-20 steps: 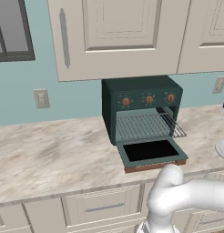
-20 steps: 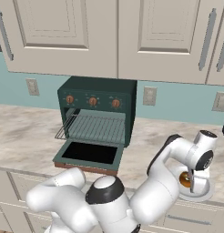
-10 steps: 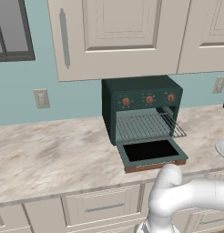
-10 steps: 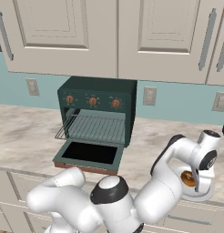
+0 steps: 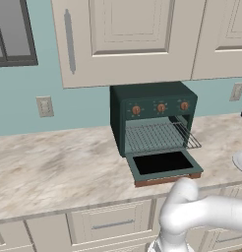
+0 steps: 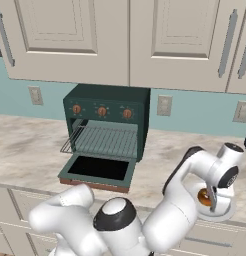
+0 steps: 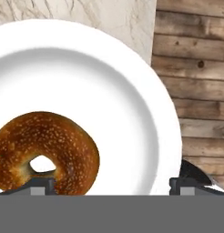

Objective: Pick up the bagel from the plate, place it on the toaster oven rack, close the door, and set the timer.

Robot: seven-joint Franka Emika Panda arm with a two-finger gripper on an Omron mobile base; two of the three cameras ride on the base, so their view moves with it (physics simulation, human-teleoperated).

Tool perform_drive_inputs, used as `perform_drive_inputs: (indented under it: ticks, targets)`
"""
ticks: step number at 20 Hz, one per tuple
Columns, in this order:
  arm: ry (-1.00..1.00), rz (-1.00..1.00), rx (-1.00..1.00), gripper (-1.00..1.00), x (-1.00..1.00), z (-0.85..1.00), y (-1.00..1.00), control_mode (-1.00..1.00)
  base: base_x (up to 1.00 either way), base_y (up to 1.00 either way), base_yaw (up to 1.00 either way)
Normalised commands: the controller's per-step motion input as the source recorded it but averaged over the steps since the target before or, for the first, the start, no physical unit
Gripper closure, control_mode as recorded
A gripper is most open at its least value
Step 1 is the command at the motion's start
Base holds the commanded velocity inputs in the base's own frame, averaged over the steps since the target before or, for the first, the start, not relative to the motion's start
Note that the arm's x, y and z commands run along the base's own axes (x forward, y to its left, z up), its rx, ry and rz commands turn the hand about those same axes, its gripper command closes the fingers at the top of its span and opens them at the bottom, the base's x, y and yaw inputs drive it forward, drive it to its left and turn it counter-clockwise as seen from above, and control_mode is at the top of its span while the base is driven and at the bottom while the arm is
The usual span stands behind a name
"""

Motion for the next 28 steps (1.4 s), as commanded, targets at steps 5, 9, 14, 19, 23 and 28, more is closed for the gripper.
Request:
perform_drive_inputs:
  ticks: [5,9,14,19,23,28]
  targets:
    - [-0.04,0.07,0.00,-1.00,-0.03,-0.01,0.18,-1.00,0.00,0.00,0.00]
    - [-0.11,0.03,-0.05,-1.00,0.11,0.00,0.31,-1.00,0.00,0.00,0.00]
    - [-0.05,0.04,-0.01,-1.00,0.10,0.01,0.01,-1.00,0.00,0.00,0.00]
    - [0.00,0.00,0.01,-1.00,0.05,0.00,-0.34,-1.00,0.00,0.00,0.00]
    - [0.00,0.00,0.05,-1.00,0.19,0.09,-0.34,-1.00,0.00,0.00,0.00]
    - [0.00,0.00,0.02,-1.00,0.21,0.02,-0.14,-1.00,0.00,0.00,0.00]
